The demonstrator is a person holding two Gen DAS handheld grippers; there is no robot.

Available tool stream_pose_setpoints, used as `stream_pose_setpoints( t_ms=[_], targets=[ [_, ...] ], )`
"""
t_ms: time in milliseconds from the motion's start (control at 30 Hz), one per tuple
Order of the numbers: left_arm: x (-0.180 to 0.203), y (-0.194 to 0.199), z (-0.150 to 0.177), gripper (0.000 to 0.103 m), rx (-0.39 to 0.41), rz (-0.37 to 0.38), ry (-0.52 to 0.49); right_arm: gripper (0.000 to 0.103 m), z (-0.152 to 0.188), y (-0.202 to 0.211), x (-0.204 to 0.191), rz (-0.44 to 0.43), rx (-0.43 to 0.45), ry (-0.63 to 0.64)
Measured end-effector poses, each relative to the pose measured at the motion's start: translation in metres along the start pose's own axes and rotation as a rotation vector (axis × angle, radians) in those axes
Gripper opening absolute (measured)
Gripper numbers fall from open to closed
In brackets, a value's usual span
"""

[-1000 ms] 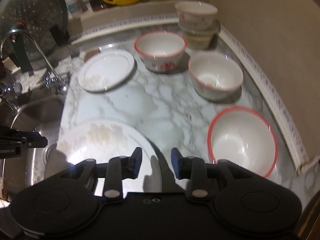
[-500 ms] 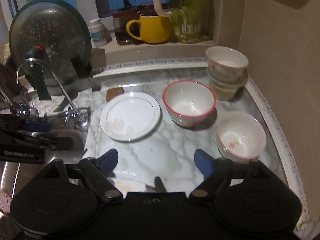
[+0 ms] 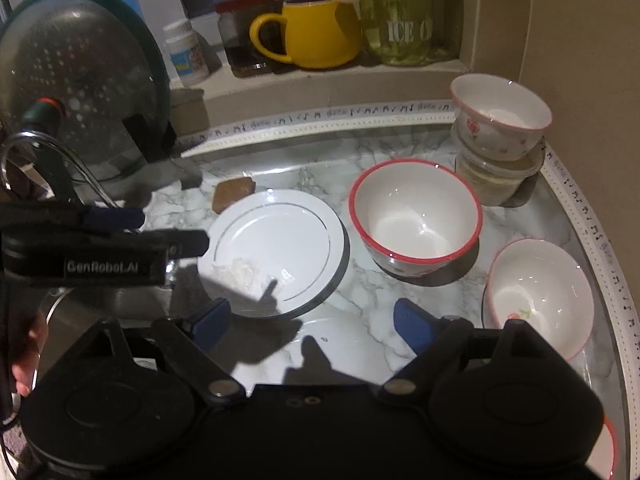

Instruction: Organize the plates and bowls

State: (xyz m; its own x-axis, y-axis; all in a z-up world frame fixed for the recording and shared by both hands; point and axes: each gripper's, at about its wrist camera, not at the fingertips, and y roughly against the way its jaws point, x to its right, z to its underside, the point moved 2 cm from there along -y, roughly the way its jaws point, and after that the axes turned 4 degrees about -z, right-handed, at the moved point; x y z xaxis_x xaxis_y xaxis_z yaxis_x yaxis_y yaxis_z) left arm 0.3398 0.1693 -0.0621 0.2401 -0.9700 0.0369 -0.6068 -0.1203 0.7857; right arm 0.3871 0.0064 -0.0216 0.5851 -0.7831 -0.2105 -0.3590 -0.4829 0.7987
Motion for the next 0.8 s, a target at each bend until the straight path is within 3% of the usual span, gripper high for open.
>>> stream_pose_setpoints(
  t_ms=[267,533,800],
  targets=[
    [-0.008,-0.042,-0.014,0.080,-0.063,-0.017,0.029,0.086,-0.004,-0.034,0.002,0.006,-0.033,-0.006],
    [-0.004,-0.071,-0.014,0.080,-0.083,-0.060,-0.021,0.074,-0.006,-0.069,0.009,0.004,-0.058,-0.044],
    [-0.013,-0.094,-0.013,0.080,-0.109,-0.063,0.001,0.067,-0.007,-0.093,0.018,0.013,-0.079,-0.075]
  ],
)
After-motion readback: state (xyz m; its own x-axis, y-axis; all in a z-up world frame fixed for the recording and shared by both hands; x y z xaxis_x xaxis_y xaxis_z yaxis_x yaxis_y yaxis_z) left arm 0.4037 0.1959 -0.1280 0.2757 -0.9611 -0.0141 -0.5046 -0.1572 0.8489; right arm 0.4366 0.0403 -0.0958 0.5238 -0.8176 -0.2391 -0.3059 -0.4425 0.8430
